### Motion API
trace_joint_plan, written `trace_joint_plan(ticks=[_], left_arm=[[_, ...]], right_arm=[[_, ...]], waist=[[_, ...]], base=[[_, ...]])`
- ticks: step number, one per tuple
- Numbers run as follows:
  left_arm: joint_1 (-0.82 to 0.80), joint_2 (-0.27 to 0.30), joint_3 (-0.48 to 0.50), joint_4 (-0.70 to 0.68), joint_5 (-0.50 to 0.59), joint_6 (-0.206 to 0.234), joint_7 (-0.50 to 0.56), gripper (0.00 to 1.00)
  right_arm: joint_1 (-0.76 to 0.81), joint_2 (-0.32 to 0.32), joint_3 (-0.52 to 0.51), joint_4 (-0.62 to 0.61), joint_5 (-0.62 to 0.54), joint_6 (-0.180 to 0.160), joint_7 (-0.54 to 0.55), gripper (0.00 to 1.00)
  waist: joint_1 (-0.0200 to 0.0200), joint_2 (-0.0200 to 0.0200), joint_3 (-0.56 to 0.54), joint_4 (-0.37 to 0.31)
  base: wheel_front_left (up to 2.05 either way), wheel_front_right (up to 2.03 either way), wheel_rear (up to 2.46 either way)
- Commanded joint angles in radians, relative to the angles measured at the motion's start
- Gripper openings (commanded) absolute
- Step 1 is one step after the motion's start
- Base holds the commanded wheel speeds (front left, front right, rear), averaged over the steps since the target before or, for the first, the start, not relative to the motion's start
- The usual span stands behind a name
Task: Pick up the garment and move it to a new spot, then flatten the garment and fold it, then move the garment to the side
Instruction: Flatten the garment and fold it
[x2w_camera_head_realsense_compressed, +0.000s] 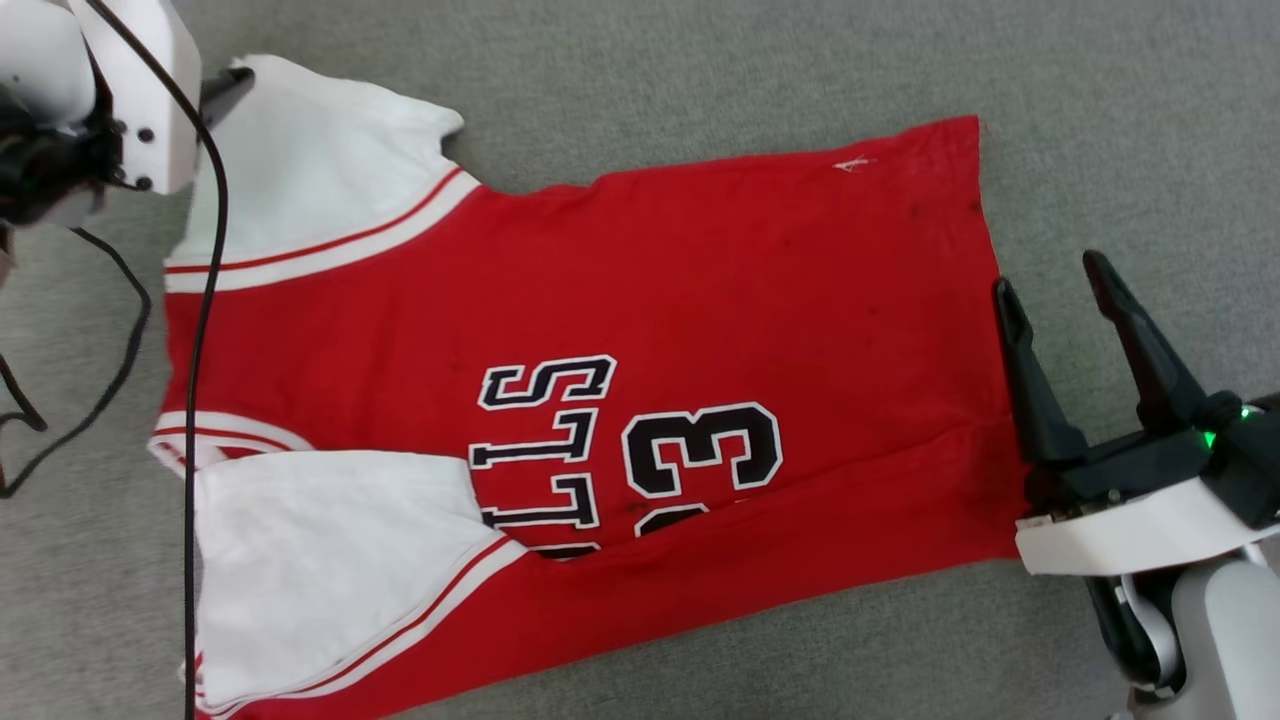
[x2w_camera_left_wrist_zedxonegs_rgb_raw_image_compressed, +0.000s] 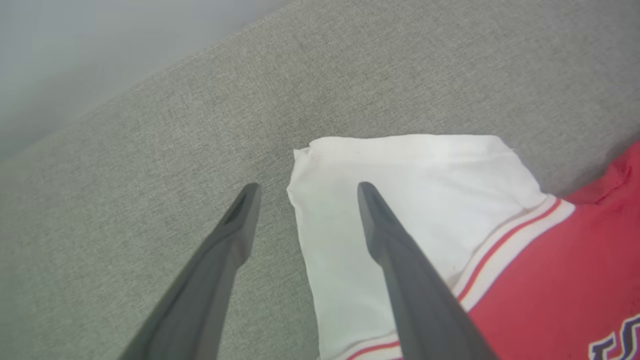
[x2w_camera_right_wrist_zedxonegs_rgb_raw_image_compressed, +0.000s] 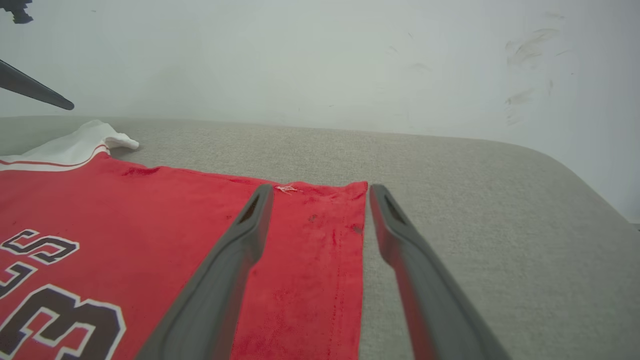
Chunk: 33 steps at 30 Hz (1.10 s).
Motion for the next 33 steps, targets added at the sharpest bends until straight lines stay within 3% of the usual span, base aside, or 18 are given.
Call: trace_joint_plan(ticks=[1, 7, 13, 14, 15, 16, 21, 26, 33], left_arm=[[-0.009, -0.002, -0.003, 0.009, 0.004, -0.003, 0.007, 1.0], [-0.054, 0.001, -0.045, 0.058, 0.046, -0.014, 0.067, 1.0], [-0.005, -0.016, -0.085, 0.099, 0.018, -0.035, 0.148, 1.0], [-0.001, -0.018, -0.088, 0.098, 0.017, -0.038, 0.152, 0.92], [0.001, -0.019, -0.089, 0.095, 0.016, -0.04, 0.146, 0.2], [0.004, -0.021, -0.09, 0.094, 0.016, -0.044, 0.141, 0.0], [-0.006, -0.03, -0.09, 0.085, 0.047, -0.052, 0.063, 0.0], [-0.023, -0.064, -0.079, 0.057, 0.085, -0.06, -0.083, 0.0], [0.02, -0.098, -0.091, 0.001, 0.13, -0.068, -0.262, 0.0]], right_arm=[[-0.018, -0.006, -0.001, 0.002, 0.001, -0.001, -0.008, 1.0], [-0.054, -0.014, 0.006, 0.01, 0.004, -0.001, -0.021, 1.0], [-0.057, -0.019, 0.016, 0.018, 0.007, -0.001, -0.029, 1.0], [-0.059, -0.019, 0.014, 0.019, 0.007, -0.001, -0.031, 1.0], [-0.063, -0.019, 0.011, 0.019, 0.006, -0.001, -0.031, 1.0], [-0.067, -0.02, 0.008, 0.019, 0.005, -0.001, -0.031, 1.0], [-0.074, -0.034, -0.016, 0.01, -0.007, -0.001, -0.029, 1.0], [-0.102, -0.079, -0.063, -0.013, -0.027, -0.001, 0.015, 1.0], [-0.178, -0.218, -0.056, -0.028, 0.018, -0.001, 0.232, 1.0]], waist=[[-0.0002, 0.0, 0.033, -0.024], [-0.0002, 0.0, 0.087, -0.037], [-0.0002, 0.0, 0.106, -0.033], [-0.0002, 0.0, 0.107, -0.031], [-0.0002, 0.0, 0.107, -0.029], [-0.0002, 0.0, 0.106, -0.027], [-0.0002, 0.0, 0.084, -0.002], [-0.0002, 0.0, 0.045, 0.041], [-0.0002, 0.0, -0.023, 0.106]], base=[[0.0, 0.0, 0.0], [0.0, 0.0, 0.0], [0.0, 0.0, 0.0], [0.0, 0.0, 0.0], [0.0, 0.0, 0.0], [0.0, 0.0, 0.0], [0.0, 0.0, 0.0], [0.0, 0.0, 0.0], [0.0, 0.0, 0.0]])
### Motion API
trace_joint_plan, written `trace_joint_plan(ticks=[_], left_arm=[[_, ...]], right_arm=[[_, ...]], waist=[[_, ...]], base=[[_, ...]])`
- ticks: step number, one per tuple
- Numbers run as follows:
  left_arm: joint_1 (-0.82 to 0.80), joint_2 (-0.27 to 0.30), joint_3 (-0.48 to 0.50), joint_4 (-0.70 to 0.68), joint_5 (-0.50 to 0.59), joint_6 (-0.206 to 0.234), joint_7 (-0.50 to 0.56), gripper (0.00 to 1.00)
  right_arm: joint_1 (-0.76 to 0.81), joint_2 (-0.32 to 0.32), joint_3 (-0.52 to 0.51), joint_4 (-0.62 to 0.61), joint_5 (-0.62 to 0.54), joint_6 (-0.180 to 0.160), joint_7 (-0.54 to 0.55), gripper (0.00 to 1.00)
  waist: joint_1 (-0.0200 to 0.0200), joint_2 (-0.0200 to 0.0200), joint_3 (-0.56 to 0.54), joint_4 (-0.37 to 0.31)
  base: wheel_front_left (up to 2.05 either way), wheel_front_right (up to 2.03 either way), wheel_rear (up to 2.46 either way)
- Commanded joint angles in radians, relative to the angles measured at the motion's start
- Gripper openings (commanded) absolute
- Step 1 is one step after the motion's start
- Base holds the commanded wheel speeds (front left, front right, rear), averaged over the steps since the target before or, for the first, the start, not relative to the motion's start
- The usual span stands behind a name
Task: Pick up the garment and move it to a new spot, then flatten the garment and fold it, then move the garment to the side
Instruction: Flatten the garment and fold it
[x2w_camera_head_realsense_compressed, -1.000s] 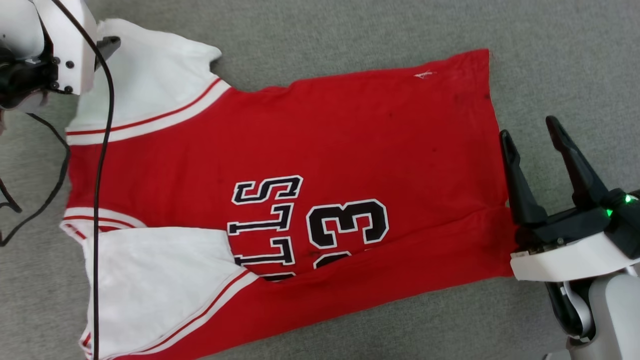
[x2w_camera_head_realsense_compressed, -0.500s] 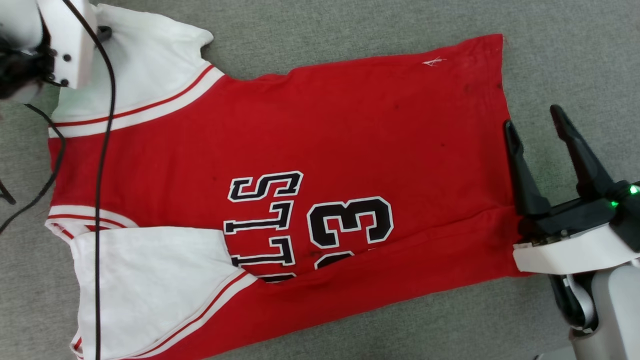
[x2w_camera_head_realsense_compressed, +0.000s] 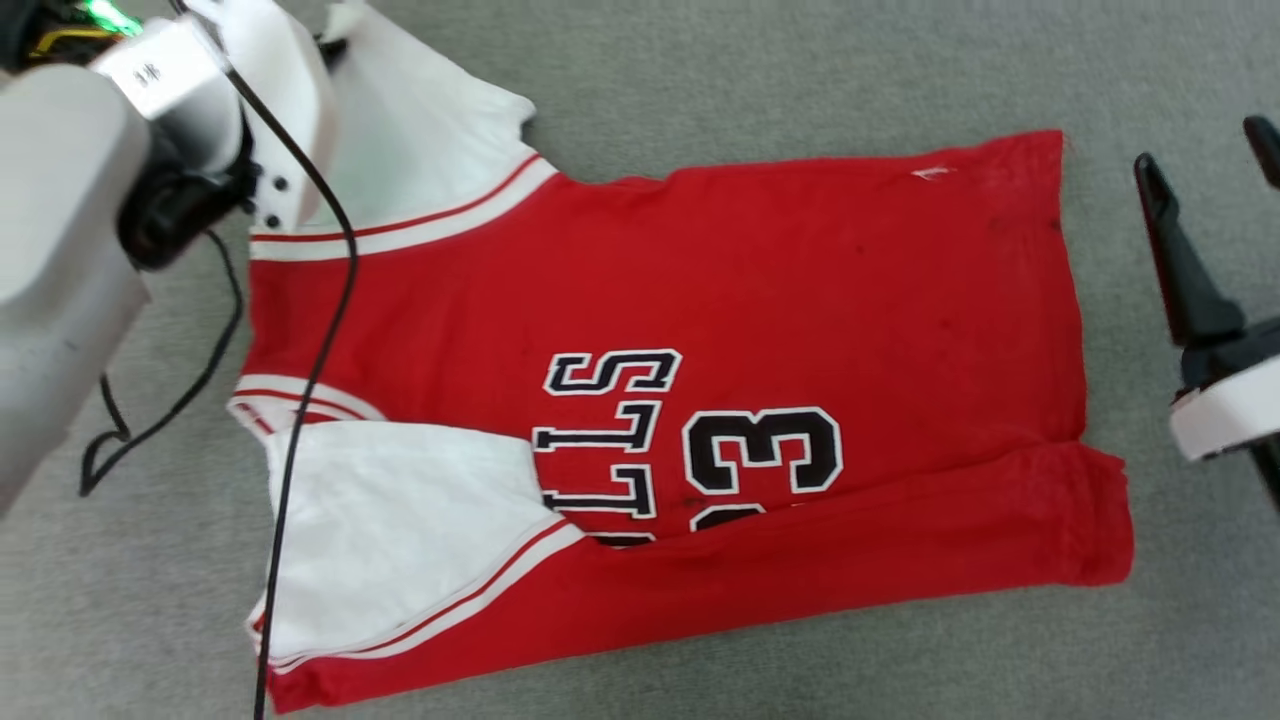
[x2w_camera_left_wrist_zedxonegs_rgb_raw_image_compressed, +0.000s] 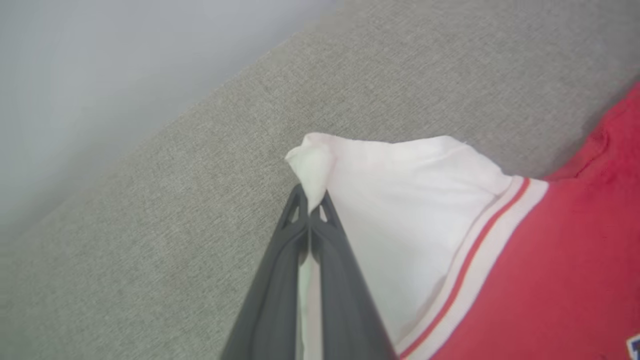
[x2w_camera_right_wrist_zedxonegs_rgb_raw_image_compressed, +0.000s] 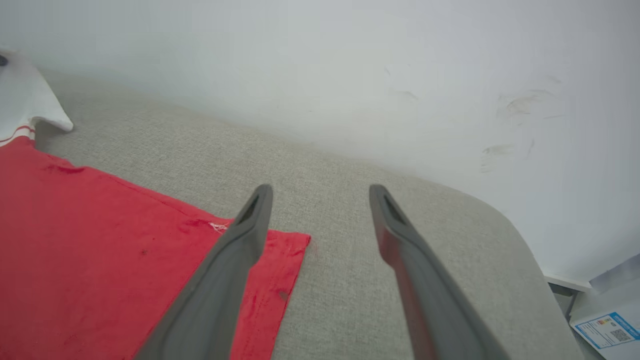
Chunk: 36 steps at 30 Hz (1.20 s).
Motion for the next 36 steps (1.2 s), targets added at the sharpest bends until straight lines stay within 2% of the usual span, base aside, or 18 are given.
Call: trace_joint_plan(ticks=[1, 6, 10, 13, 15, 17, 21, 29, 34, 35, 36], left_arm=[[0.025, -0.009, -0.006, -0.021, 0.018, -0.004, -0.045, 0.0], [0.065, -0.03, -0.007, -0.085, 0.038, 0.012, -0.141, 0.0], [0.092, -0.032, -0.011, -0.142, 0.052, 0.03, -0.186, 0.0], [0.106, -0.029, -0.01, -0.184, 0.058, 0.046, -0.207, 0.0], [0.11, -0.024, -0.014, -0.212, 0.071, 0.056, -0.217, 0.0], [0.114, -0.026, -0.016, -0.236, 0.079, 0.066, -0.223, 0.0], [0.117, -0.029, -0.019, -0.266, 0.086, 0.076, -0.231, 0.0], [0.104, -0.03, -0.021, -0.317, 0.097, 0.089, -0.241, 0.0], [0.106, -0.03, -0.017, -0.324, 0.094, 0.09, -0.254, 0.0], [0.108, -0.027, -0.015, -0.323, 0.091, 0.091, -0.257, 0.0], [0.111, -0.025, -0.014, -0.322, 0.089, 0.091, -0.259, 0.0]], right_arm=[[-0.041, -0.05, 0.02, 0.006, 0.04, -0.001, 0.083, 1.0], [-0.142, -0.178, 0.073, 0.064, 0.167, -0.001, 0.334, 1.0], [-0.208, -0.269, 0.142, 0.128, 0.291, -0.001, 0.584, 1.0], [-0.256, -0.321, 0.208, 0.156, 0.37, -0.001, 0.754, 1.0], [-0.293, -0.348, 0.247, 0.17, 0.392, -0.001, 0.826, 1.0], [-0.323, -0.365, 0.281, 0.188, 0.388, -0.001, 0.865, 1.0], [-0.369, -0.349, 0.305, 0.235, 0.396, -0.001, 0.89, 1.0], [-0.443, -0.295, 0.364, 0.408, 0.357, -0.001, 0.875, 1.0], [-0.4, -0.275, 0.462, 0.47, 0.375, 0.001, 0.864, 1.0], [-0.403, -0.274, 0.465, 0.473, 0.381, 0.002, 0.84, 0.53], [-0.413, -0.277, 0.462, 0.475, 0.38, 0.001, 0.807, 0.0]], waist=[[-0.0001, 0.0, -0.039, 0.04], [-0.0001, 0.0, -0.065, 0.082], [-0.0001, 0.0, -0.07, 0.11], [-0.0001, 0.0, -0.065, 0.127], [-0.0001, 0.0, -0.057, 0.14], [-0.0001, 0.0, -0.048, 0.154], [-0.0001, 0.0, -0.033, 0.174], [-0.0001, 0.0, -0.001, 0.209], [-0.0001, 0.0, 0.004, 0.215], [-0.0001, 0.0, 0.005, 0.214], [-0.0001, 0.0, 0.004, 0.213]], base=[[0.0, 0.0, 0.0], [0.0, 0.0, 0.0], [0.0, 0.0, 0.0], [0.0, 0.0, 0.0], [0.0, 0.0, 0.0], [0.0, 0.0, 0.0], [0.0, 0.0, 0.0], [0.0, 0.0, 0.0], [0.0, 0.0, 0.0], [0.0, 0.0, 0.0], [0.0, 0.0, 0.0]])
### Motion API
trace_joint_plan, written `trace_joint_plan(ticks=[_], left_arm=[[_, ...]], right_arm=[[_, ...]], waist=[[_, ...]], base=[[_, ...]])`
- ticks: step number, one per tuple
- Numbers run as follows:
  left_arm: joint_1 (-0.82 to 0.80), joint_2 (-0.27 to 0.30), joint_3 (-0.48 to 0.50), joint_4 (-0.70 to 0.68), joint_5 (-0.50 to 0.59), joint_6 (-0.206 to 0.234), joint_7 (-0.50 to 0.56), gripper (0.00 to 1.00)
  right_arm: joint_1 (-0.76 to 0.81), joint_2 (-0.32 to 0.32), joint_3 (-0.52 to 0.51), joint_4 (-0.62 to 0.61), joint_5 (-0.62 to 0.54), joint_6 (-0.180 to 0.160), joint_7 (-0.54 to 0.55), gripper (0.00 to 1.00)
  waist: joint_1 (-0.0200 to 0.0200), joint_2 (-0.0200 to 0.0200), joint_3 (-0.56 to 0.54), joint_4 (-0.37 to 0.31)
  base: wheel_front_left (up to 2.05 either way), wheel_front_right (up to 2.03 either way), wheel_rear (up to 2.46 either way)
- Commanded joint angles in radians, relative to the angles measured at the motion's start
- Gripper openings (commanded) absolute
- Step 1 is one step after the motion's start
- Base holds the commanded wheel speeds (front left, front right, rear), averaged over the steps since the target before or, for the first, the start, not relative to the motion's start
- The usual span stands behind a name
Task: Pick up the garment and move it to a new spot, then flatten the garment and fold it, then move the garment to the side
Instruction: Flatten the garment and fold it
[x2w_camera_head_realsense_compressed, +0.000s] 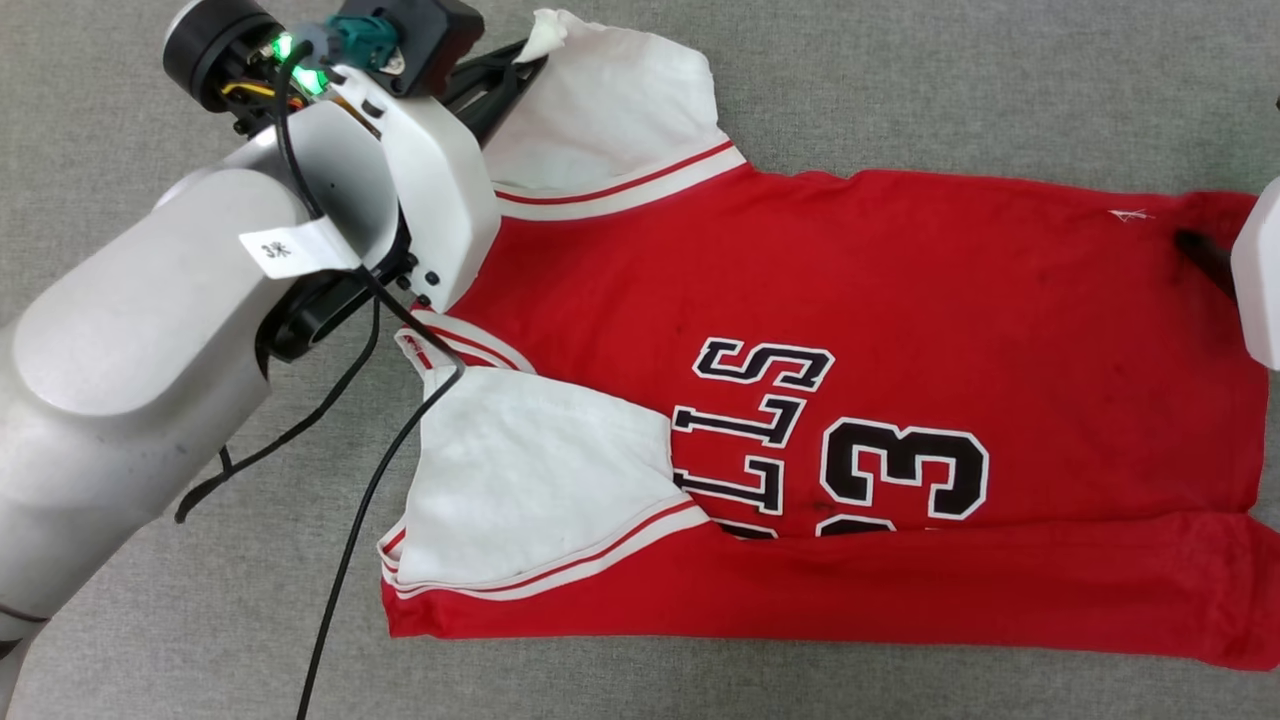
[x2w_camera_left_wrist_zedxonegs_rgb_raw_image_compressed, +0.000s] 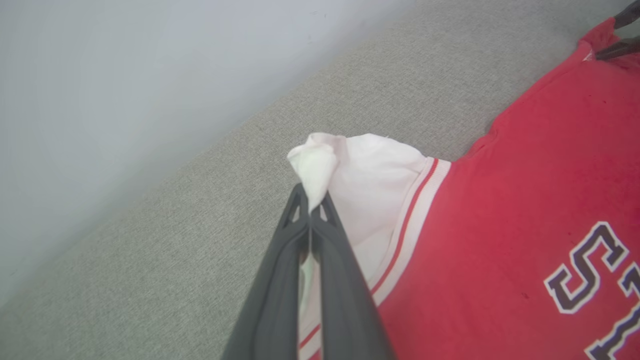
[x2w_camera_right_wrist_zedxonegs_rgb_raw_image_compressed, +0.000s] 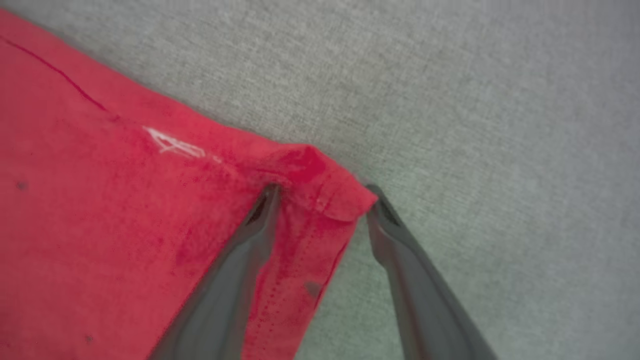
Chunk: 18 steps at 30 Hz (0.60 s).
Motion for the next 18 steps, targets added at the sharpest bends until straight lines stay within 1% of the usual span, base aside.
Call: trace_joint_plan(ticks=[1, 3, 9, 13, 18], left_arm=[[0.011, 0.004, 0.005, 0.004, -0.005, 0.003, -0.009, 0.0], [0.016, 0.005, 0.008, 0.011, -0.006, 0.006, -0.019, 0.0], [0.052, 0.018, 0.02, 0.027, -0.025, 0.014, -0.058, 0.0], [0.099, 0.034, 0.027, 0.018, -0.048, 0.028, -0.085, 0.0], [0.187, 0.064, 0.032, -0.018, -0.081, 0.056, -0.118, 0.0]], right_arm=[[0.023, 0.025, 0.029, 0.024, 0.0, 0.004, -0.035, 0.0], [0.008, 0.014, 0.022, 0.037, -0.008, 0.002, -0.098, 0.0], [0.006, 0.011, 0.013, 0.052, 0.013, 0.002, -0.25, 0.0], [0.037, 0.022, 0.005, 0.046, 0.036, 0.002, -0.331, 0.0], [0.108, 0.022, 0.013, 0.026, 0.056, 0.002, -0.397, 0.0]], waist=[[0.0001, 0.0, -0.002, -0.001], [0.0001, 0.0, -0.01, -0.001], [0.0001, 0.0, -0.061, -0.01], [0.0001, 0.0, -0.107, -0.019], [0.0001, 0.0, -0.17, -0.024]], base=[[0.0, 0.0, 0.0], [0.0, 0.0, 0.0], [0.0, 0.0, 0.0], [0.0, 0.0, 0.0], [0.0, 0.0, 0.0]])
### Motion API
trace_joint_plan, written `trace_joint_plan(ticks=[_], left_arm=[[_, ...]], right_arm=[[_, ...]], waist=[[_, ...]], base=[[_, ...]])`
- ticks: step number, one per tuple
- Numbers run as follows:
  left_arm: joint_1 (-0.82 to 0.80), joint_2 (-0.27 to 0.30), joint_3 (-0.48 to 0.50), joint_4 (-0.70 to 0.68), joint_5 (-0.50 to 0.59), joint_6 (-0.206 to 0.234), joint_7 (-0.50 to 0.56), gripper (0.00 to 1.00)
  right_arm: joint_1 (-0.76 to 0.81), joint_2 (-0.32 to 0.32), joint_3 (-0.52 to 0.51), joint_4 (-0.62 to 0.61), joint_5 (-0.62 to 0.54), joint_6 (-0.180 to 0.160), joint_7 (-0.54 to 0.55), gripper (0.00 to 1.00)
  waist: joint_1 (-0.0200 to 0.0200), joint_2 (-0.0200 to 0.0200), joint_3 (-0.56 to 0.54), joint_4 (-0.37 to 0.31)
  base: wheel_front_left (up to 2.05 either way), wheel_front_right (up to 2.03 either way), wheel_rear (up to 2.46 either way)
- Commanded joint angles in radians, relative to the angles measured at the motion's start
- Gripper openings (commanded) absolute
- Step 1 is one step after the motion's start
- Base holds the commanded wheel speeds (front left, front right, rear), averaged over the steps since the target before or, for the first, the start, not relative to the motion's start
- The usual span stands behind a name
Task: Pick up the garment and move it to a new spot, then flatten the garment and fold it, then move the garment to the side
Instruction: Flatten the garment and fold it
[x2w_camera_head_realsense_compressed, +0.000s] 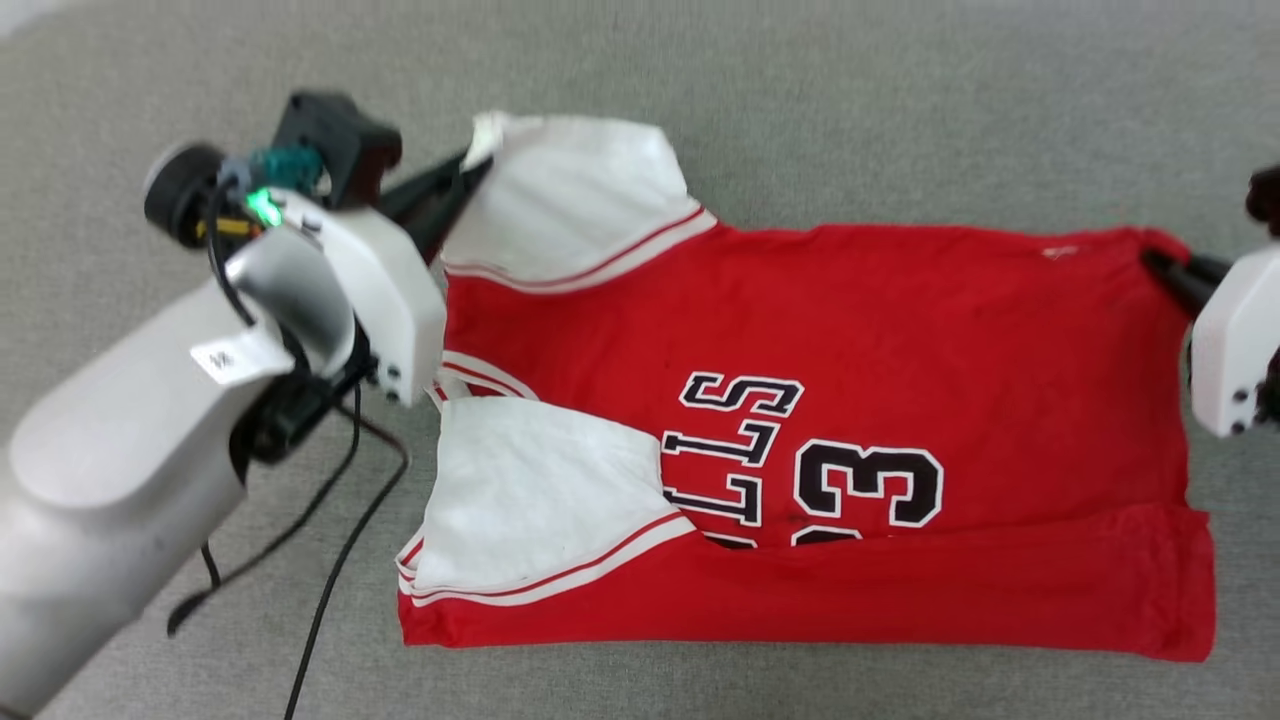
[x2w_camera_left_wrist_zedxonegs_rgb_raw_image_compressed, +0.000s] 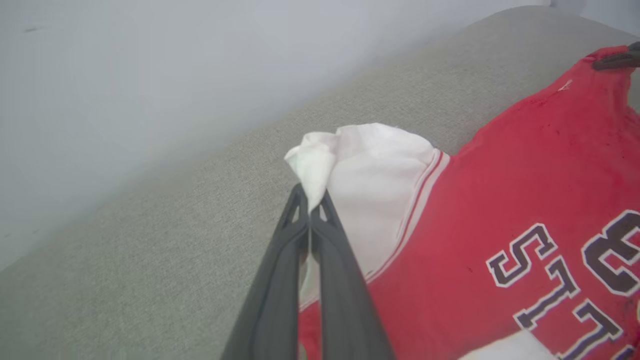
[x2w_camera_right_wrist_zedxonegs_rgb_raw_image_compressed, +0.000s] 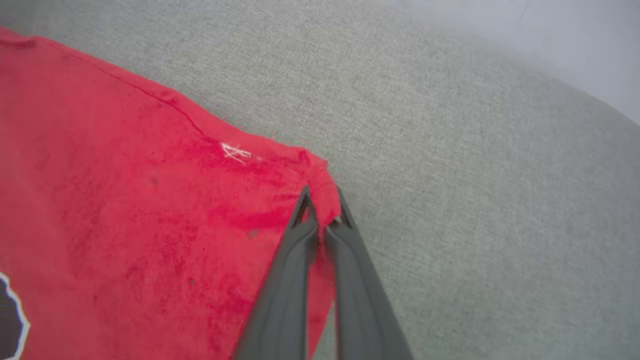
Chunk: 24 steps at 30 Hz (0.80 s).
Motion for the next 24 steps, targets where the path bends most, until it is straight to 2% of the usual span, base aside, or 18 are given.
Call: trace_joint_plan(ticks=[1, 11, 17, 22, 24], left_arm=[[0.041, 0.012, -0.001, -0.016, -0.009, 0.014, -0.014, 0.0], [0.272, 0.083, -0.03, -0.118, -0.083, 0.085, -0.052, 0.0], [0.406, 0.137, -0.051, -0.177, -0.127, 0.128, -0.066, 0.0], [0.489, 0.169, -0.073, -0.207, -0.156, 0.149, -0.067, 0.0], [0.515, 0.159, -0.085, -0.206, -0.166, 0.149, -0.069, 0.0]], right_arm=[[0.036, 0.003, -0.002, -0.009, 0.01, -0.002, -0.021, 0.0], [0.261, 0.001, -0.045, -0.058, 0.048, -0.002, -0.111, 0.0], [0.409, 0.009, -0.077, -0.108, 0.065, -0.002, -0.129, 0.0], [0.508, 0.014, -0.113, -0.145, 0.076, -0.002, -0.123, 0.0], [0.54, 0.021, -0.129, -0.154, 0.083, -0.002, -0.117, 0.0]], waist=[[0.0, 0.0, -0.042, -0.003], [0.0, 0.0, -0.159, 0.006], [0.0, 0.0, -0.215, 0.004], [0.0, 0.0, -0.233, 0.001], [0.0, 0.0, -0.232, 0.0]], base=[[0.0, 0.0, 0.0], [0.0, 0.0, 0.0], [0.0, 0.0, 0.0], [0.0, 0.0, 0.0], [0.0, 0.0, 0.0]])
